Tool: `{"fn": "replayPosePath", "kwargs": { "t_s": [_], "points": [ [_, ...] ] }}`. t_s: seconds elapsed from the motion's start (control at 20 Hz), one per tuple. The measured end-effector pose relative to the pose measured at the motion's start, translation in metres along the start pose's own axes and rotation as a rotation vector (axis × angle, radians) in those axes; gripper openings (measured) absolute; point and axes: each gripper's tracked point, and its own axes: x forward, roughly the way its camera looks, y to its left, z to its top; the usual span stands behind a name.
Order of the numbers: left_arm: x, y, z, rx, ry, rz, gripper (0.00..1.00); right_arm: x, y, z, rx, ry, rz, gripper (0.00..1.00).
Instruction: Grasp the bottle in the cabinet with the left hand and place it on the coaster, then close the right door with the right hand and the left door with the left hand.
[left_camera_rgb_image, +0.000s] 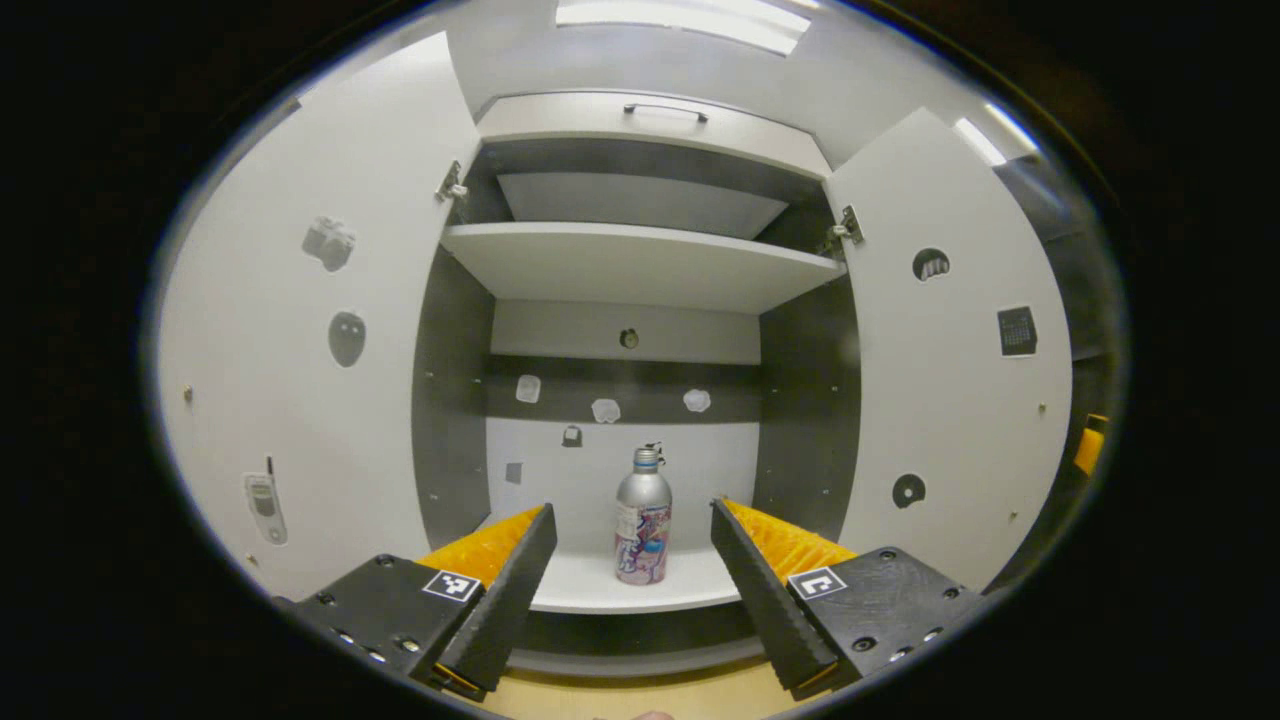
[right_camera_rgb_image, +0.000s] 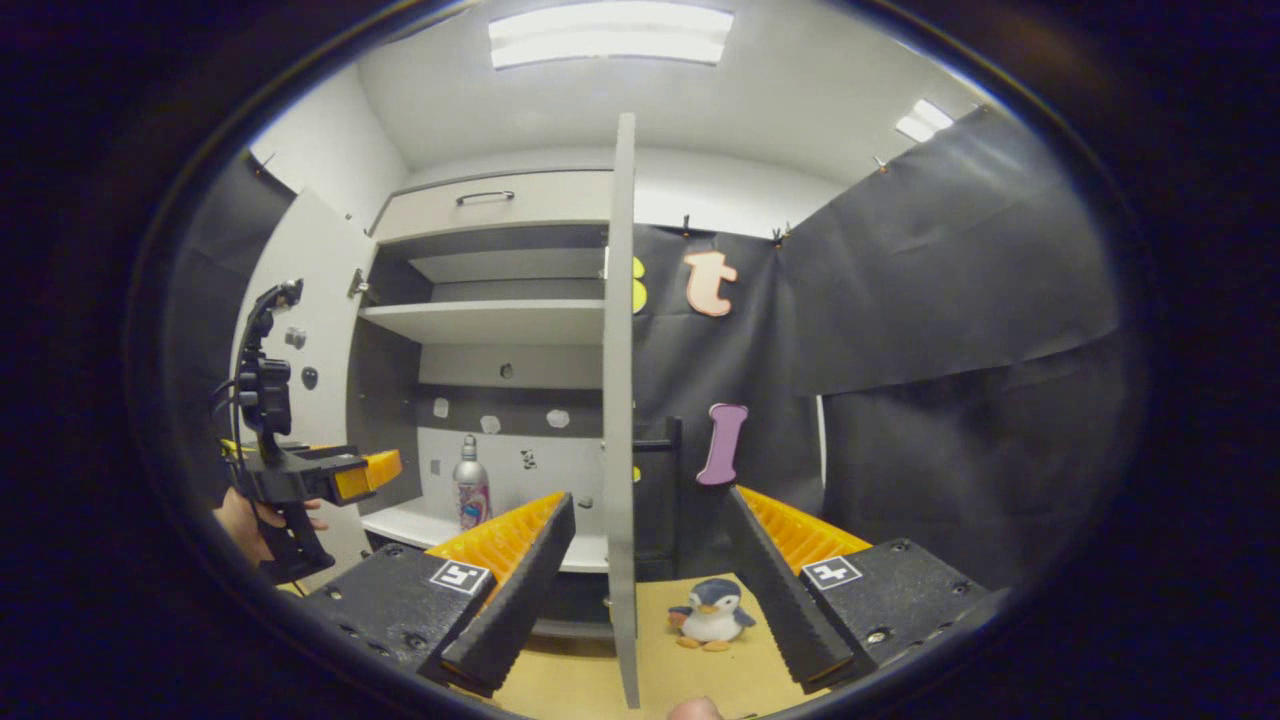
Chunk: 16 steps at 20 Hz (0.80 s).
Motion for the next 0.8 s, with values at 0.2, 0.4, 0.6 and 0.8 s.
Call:
{"fn": "replayPosePath", "kwargs": {
  "t_s": [0.2, 0.4, 0.6, 0.8],
  "points": [
    [0.041, -0.015, -0.024, 0.043, 0.03, -0.036, 1.0, -0.011, -0.032, -0.002, -0.002, 0.005, -0.099, 0.98],
    [0.081, -0.014, -0.047, 0.064, 0.059, -0.019, 0.96, -0.024, -0.061, -0.003, -0.018, 0.011, -0.189, 0.99],
    [0.117, -0.007, -0.069, 0.045, 0.105, 0.003, 0.99, -0.031, -0.081, -0.005, -0.03, 0.019, -0.259, 0.95],
    [0.147, 0.001, -0.089, 0.067, 0.141, 0.026, 0.97, -0.034, -0.088, -0.008, -0.018, 0.018, -0.294, 0.96]
  ]
}}
